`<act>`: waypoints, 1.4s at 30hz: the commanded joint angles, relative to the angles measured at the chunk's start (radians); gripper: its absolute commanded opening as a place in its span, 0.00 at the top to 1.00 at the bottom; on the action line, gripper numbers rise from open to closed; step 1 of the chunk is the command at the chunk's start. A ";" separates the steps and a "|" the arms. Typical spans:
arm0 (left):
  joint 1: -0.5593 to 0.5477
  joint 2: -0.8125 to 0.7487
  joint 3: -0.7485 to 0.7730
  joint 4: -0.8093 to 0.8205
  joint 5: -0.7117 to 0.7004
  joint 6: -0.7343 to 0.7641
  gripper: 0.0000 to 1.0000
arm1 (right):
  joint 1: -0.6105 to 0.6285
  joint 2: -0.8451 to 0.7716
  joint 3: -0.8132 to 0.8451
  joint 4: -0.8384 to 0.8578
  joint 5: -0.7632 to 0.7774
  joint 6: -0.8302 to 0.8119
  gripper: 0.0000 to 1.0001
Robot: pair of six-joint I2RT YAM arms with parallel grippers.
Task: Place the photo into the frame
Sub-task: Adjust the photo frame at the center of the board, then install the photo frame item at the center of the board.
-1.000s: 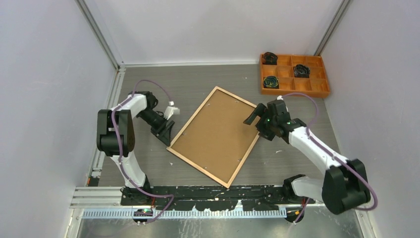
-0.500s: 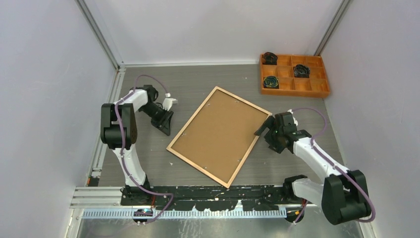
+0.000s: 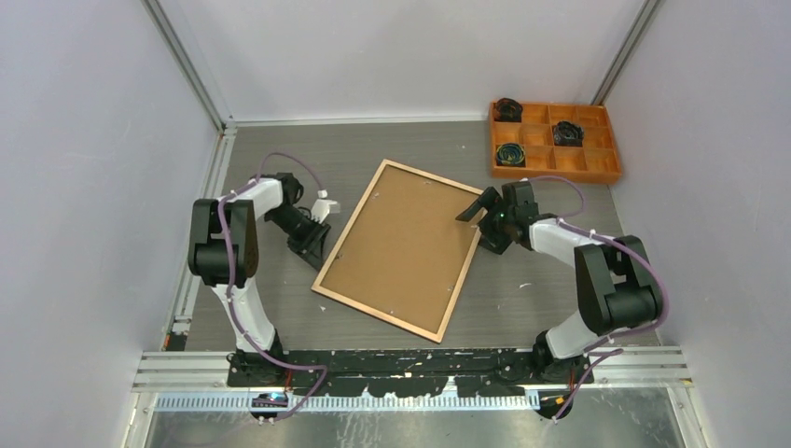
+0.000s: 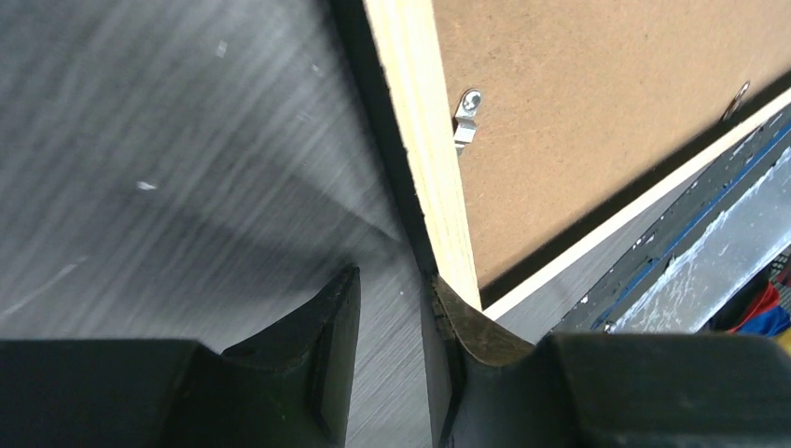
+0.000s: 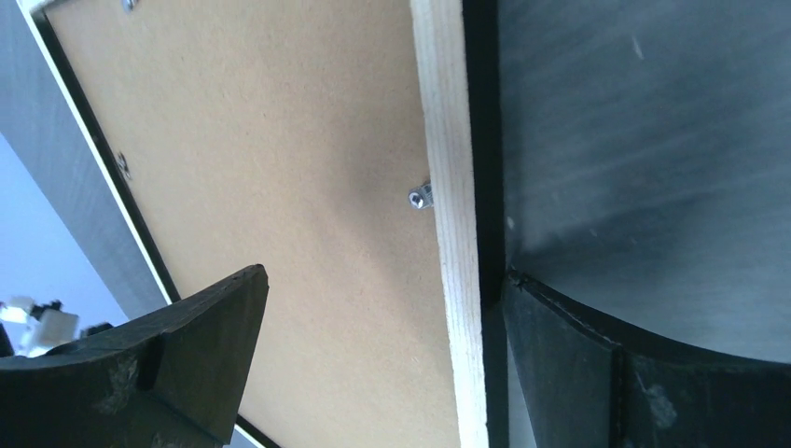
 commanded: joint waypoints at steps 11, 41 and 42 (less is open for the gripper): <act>-0.004 -0.094 -0.014 -0.095 0.060 0.068 0.69 | 0.024 0.049 0.152 -0.126 0.062 -0.036 0.01; 0.030 0.022 0.028 -0.086 0.114 0.064 0.84 | 0.775 0.478 0.578 0.171 0.196 0.252 0.25; 0.030 0.024 0.029 -0.085 0.114 0.063 0.84 | 0.776 0.487 0.578 0.178 0.196 0.261 0.26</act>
